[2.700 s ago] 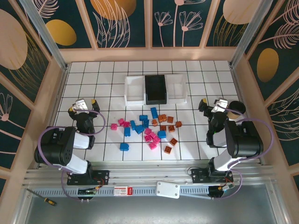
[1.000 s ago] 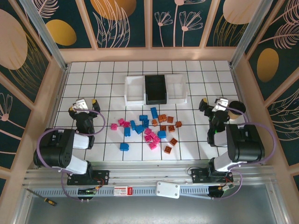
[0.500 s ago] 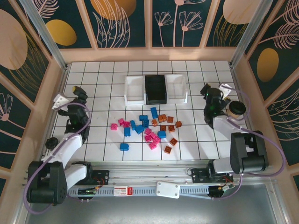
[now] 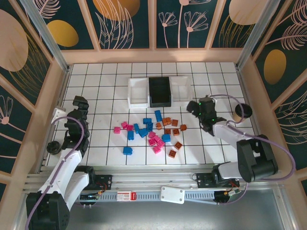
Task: Sort the legos into containers by color
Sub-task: Pick up the lego from the center of the table.
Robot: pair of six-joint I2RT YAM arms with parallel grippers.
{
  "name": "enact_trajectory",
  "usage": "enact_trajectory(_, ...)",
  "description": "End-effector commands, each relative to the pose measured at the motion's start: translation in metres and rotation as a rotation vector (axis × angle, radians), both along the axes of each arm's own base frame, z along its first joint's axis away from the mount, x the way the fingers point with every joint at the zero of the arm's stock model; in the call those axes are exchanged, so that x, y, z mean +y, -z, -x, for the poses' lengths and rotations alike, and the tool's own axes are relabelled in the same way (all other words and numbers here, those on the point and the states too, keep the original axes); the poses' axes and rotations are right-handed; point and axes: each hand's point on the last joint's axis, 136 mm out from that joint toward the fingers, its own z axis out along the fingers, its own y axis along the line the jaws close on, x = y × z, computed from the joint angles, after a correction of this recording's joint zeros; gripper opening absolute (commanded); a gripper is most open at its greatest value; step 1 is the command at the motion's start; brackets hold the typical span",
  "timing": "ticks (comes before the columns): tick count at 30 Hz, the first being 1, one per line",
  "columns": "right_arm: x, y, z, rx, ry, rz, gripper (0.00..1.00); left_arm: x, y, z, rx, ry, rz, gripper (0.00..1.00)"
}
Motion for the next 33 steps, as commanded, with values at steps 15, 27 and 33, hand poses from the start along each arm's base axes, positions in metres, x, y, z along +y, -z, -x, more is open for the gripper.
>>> enact_trajectory(15, 0.060, 0.041, 0.073, 0.159, -0.331, 0.107, 0.72, -0.075, 0.049, -0.007, 0.108, 0.436, 0.112, 0.99)
enact_trajectory(27, 0.062, 0.055, 0.067, 0.182, -0.333, 0.156, 0.62, -0.073, 0.047, -0.001, 0.100, 0.431, 0.110, 0.99)
enact_trajectory(33, 0.065, 0.057, 0.064, 0.181, -0.338, 0.155, 0.55, -0.076, 0.046, -0.001, 0.098, 0.444, 0.116, 0.99)
